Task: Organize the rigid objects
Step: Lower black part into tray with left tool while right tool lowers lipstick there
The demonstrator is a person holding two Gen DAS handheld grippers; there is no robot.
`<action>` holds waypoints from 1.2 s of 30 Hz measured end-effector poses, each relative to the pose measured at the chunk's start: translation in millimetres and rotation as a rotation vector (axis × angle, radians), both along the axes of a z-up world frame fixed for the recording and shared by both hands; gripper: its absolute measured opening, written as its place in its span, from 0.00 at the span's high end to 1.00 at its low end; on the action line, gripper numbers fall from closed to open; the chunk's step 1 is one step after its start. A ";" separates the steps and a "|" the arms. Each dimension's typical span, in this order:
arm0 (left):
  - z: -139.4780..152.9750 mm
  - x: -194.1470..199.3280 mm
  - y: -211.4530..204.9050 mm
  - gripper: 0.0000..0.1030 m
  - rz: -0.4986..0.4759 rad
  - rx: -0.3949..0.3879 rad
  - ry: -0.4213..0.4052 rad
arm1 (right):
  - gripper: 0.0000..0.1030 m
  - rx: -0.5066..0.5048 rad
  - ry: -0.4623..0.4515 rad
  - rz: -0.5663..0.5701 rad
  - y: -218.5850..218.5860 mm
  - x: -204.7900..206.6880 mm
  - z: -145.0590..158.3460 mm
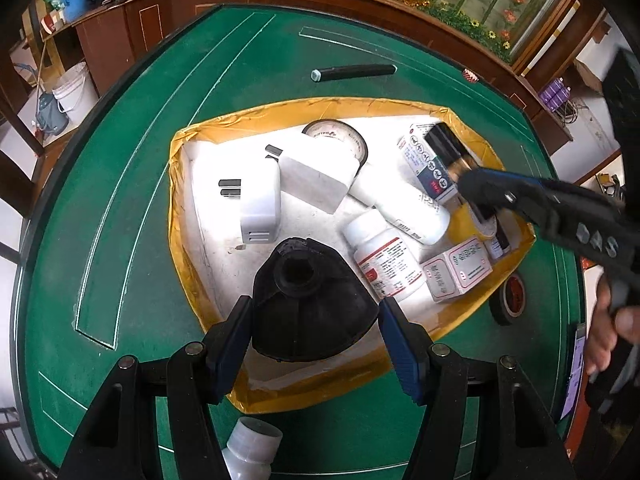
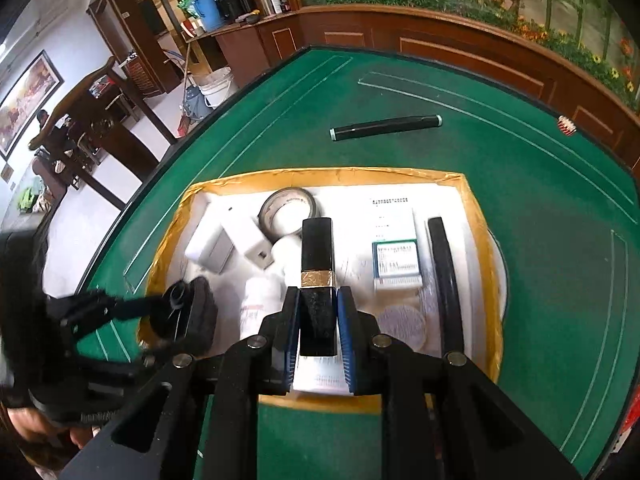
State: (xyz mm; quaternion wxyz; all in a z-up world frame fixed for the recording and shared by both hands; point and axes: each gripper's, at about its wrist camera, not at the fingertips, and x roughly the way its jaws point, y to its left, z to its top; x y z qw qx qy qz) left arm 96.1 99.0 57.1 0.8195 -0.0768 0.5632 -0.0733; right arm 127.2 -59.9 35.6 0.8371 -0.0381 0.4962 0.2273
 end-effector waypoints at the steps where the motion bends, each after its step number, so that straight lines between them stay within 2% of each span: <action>1: -2.0 1.4 0.3 0.35 -0.003 0.002 0.006 | 0.83 0.003 0.012 -0.002 3.0 6.5 -3.2; 8: -7.7 5.9 0.0 0.35 -0.019 0.017 0.013 | 0.83 -0.028 0.047 -0.003 25.3 36.1 -24.6; 18: -12.6 16.6 0.7 0.35 -0.032 0.035 0.022 | 0.83 -0.053 0.053 -0.023 37.4 55.3 -41.3; 26: -15.6 28.7 -1.5 0.35 -0.040 0.063 0.013 | 0.83 -0.042 0.065 -0.051 30.9 57.2 -51.6; 36: -16.9 30.7 -3.3 0.35 -0.035 0.076 0.014 | 0.83 -0.034 0.057 -0.059 25.6 54.3 -46.6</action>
